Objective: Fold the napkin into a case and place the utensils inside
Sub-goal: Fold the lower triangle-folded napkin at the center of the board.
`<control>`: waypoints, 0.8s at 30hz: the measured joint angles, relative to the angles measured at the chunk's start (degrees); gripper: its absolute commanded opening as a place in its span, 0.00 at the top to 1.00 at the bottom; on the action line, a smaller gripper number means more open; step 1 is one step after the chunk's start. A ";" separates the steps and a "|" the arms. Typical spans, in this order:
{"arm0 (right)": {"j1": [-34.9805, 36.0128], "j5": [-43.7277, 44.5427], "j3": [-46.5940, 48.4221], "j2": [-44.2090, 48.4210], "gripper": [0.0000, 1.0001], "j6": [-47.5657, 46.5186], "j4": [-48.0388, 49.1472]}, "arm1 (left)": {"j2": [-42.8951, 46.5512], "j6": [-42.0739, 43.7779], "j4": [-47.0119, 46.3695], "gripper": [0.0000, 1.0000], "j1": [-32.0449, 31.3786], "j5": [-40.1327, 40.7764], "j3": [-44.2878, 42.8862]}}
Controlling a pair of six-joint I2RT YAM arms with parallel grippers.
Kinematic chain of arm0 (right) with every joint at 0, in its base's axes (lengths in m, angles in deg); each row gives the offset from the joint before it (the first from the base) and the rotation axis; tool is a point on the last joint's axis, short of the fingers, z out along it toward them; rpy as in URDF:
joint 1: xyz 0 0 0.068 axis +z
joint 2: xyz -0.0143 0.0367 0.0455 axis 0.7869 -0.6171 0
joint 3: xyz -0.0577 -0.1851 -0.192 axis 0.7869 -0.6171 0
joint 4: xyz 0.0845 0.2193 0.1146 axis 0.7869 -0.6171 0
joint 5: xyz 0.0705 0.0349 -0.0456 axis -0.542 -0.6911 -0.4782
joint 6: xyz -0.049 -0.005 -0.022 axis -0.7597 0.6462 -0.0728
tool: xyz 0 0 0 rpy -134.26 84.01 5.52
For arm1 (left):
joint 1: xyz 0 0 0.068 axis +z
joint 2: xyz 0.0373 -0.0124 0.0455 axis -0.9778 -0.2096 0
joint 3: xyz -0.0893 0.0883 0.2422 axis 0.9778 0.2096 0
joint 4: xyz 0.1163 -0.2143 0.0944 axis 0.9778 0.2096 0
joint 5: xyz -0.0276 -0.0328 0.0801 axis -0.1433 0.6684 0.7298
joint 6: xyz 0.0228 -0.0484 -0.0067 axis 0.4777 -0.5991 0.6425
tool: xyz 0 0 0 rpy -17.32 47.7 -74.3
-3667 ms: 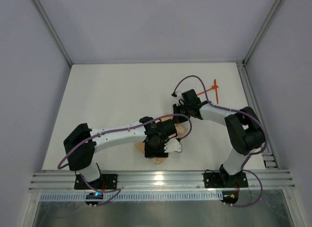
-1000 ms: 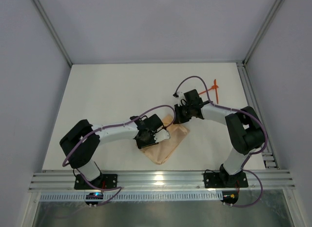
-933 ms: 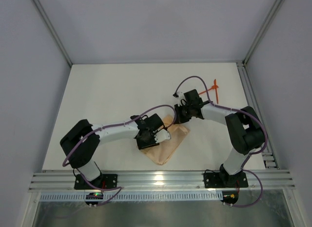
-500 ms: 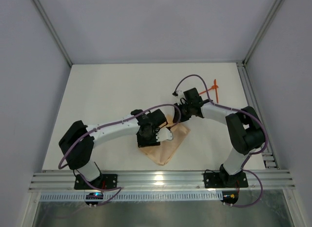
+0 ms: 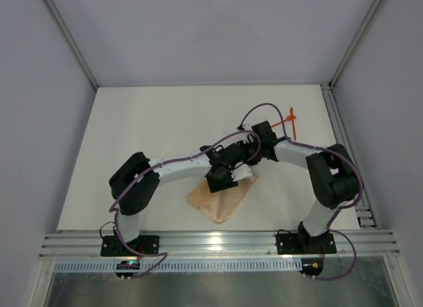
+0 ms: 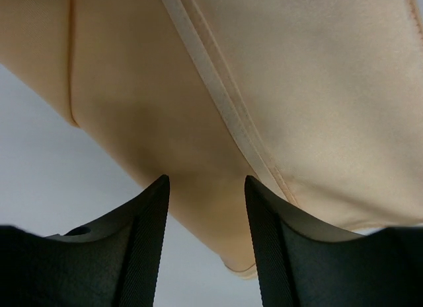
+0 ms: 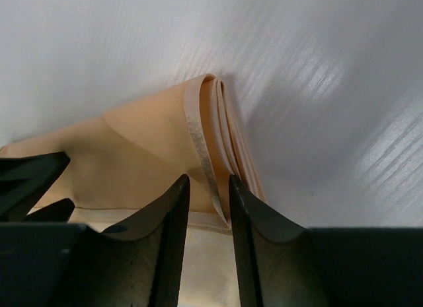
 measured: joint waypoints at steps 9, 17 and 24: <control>-0.15 0.74 -0.09 2.64 0.60 1.92 0.02 | 0.92 -1.84 -5.40 0.50 1.40 -0.72 6.16; -0.22 0.94 -0.98 2.62 0.60 2.32 -0.59 | 1.09 -1.81 -5.75 0.50 1.40 -0.74 6.40; -0.85 1.40 -2.75 2.62 0.60 2.43 -0.70 | 1.16 -1.75 -5.70 0.50 1.42 -0.76 6.43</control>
